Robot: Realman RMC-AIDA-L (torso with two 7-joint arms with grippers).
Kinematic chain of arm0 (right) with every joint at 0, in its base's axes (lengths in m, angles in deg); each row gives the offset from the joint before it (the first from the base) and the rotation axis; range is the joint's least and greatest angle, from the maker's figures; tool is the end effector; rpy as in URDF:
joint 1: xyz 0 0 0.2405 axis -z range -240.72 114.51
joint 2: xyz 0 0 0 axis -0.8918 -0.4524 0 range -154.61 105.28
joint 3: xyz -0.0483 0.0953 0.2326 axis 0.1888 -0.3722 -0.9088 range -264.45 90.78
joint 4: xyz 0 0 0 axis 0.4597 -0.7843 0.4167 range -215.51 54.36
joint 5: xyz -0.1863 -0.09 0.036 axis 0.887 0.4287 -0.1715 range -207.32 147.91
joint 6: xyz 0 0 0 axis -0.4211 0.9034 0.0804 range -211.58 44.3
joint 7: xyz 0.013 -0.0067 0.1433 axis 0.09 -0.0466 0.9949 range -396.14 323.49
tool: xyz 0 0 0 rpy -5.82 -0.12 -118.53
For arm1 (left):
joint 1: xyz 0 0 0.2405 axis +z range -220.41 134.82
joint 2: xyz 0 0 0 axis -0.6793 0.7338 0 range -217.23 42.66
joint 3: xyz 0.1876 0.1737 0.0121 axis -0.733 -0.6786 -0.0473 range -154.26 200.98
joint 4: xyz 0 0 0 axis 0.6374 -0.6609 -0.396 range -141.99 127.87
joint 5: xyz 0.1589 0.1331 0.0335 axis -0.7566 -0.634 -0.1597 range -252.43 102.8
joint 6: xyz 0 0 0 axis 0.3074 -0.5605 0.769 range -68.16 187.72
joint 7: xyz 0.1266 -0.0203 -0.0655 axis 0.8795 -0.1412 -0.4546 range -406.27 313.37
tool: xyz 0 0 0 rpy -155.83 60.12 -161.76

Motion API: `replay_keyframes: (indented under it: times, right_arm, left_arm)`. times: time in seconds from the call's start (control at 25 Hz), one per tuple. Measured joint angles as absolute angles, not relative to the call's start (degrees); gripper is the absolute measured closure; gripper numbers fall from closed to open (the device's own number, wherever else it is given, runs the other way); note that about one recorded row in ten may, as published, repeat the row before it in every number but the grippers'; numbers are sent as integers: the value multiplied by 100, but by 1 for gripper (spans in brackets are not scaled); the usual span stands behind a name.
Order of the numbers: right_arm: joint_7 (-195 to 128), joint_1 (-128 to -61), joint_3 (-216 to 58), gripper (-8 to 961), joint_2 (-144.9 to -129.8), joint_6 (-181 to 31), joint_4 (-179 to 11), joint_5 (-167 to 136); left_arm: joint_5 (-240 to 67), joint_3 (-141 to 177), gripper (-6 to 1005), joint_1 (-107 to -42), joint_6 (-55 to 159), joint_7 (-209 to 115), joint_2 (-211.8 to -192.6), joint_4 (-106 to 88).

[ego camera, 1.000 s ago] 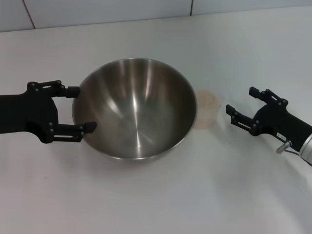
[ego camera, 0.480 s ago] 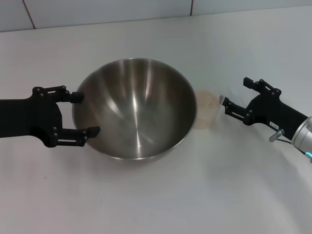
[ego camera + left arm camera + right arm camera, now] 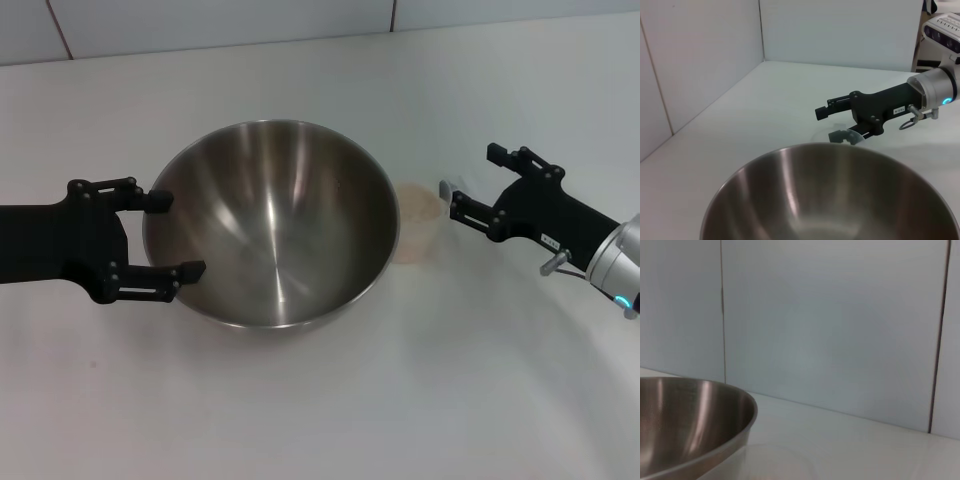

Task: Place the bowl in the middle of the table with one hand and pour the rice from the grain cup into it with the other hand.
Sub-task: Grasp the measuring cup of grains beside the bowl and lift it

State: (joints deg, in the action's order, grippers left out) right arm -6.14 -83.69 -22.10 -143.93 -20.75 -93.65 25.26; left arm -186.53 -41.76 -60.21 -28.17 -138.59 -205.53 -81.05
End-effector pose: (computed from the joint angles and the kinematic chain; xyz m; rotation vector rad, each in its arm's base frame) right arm 0.3390 0.3048 -0.0406 -2.1024 0.5156 0.5849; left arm -0.2208 0.3108 0.0315 -2.8392 -0.2465 -0.3067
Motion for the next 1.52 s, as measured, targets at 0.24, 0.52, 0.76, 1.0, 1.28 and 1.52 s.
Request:
replay_keyframes:
  times: [0.24,0.52,0.76,1.0,1.28,1.52]
  right_arm:
    - [-612,-8429,-2178,161,-14403,-2194,-9320,2526]
    - [-641,-8401,-2211,382,-14417,-2125,-9337,2525]
    - [-653,-8386,-2209,735,-14419,-2106,-9337,2522]
    - [-667,-8368,-2214,889,-14419,-2083,-9344,2498]
    - [-793,-8220,-2729,953,-14419,-1689,-9401,2468]
    - [-1907,-8175,-3799,952,-14445,266,-9429,2465]
  left_arm:
    - [-18659,-4176,137,-6043,-2819,-13898,-20550,-8107]
    - [-18711,-4161,136,-6053,-2819,-13911,-20549,-8107]
    - [-18778,-4163,137,-6075,-2818,-13926,-20553,-8104]
    - [-18782,-4160,137,-6089,-2815,-13926,-20557,-8086]
    - [-18785,-4129,136,-6098,-2810,-13926,-20559,-8049]
    - [-18794,-4122,137,-6106,-2835,-13933,-20549,-8094]
